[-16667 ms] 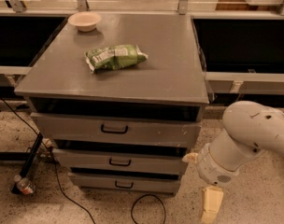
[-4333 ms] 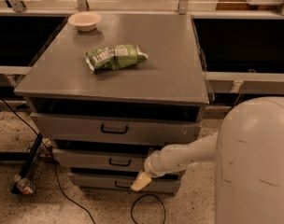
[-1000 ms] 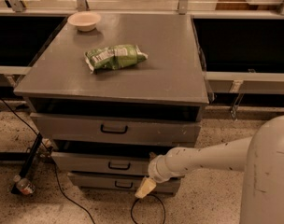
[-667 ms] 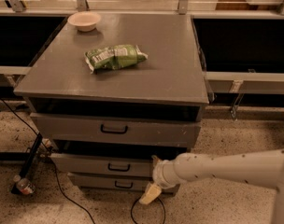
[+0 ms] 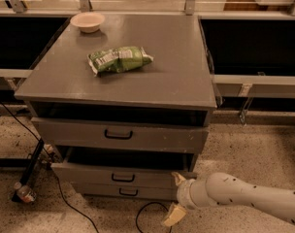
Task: Open middle drawer
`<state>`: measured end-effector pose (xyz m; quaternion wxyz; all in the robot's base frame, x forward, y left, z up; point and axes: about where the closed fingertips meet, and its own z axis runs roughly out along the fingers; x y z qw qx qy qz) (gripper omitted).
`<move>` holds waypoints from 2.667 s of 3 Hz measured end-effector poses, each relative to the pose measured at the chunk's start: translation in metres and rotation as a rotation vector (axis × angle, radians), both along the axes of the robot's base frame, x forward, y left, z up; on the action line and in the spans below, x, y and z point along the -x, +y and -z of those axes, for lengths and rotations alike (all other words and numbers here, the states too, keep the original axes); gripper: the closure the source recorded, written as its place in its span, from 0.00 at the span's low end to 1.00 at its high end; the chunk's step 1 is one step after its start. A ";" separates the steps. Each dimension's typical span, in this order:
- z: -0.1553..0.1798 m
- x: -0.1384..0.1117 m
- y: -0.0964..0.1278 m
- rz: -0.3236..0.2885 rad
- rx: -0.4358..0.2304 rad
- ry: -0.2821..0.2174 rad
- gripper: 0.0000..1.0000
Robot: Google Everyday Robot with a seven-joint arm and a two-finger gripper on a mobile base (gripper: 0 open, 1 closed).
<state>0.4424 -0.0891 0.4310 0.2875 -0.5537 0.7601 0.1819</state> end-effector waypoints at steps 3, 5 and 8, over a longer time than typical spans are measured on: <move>-0.011 -0.012 -0.001 0.112 0.060 -0.137 0.00; 0.000 -0.023 0.032 0.065 0.057 -0.111 0.00; -0.001 -0.045 0.050 0.106 0.047 -0.134 0.00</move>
Offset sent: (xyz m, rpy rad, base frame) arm 0.0201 -0.0090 0.0243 -0.1269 -0.2366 -0.2142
